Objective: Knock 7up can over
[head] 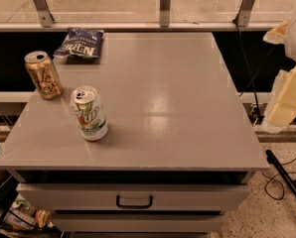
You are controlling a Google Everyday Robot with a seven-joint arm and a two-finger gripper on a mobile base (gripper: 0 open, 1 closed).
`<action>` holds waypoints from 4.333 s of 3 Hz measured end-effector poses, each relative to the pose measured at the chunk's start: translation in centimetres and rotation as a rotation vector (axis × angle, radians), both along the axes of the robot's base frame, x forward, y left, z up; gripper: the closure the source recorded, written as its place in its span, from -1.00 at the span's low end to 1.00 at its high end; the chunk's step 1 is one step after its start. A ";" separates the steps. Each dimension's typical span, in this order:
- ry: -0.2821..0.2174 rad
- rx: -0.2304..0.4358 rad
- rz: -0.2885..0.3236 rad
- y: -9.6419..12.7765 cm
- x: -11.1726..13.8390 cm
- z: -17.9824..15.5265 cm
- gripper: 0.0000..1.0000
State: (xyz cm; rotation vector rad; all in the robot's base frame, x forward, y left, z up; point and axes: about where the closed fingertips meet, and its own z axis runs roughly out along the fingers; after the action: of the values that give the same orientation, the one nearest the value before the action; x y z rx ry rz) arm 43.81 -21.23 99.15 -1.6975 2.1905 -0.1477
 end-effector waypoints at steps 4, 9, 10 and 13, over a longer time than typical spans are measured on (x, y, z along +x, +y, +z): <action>-0.063 0.450 0.168 7.3 1.3 -4.3 -1.00; -0.065 0.848 0.330 18.1 2.4 -4.8 -1.00; -0.059 0.853 0.331 20.0 3.0 -7.0 -1.00; -0.042 1.075 0.357 23.9 4.5 -10.8 -1.00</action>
Offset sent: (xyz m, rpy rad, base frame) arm 0.0047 0.0590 -0.0182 0.4849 -0.0383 0.1683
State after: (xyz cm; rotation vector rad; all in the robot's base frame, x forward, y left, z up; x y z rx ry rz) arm 48.28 2.69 88.34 -1.3267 1.4033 0.9002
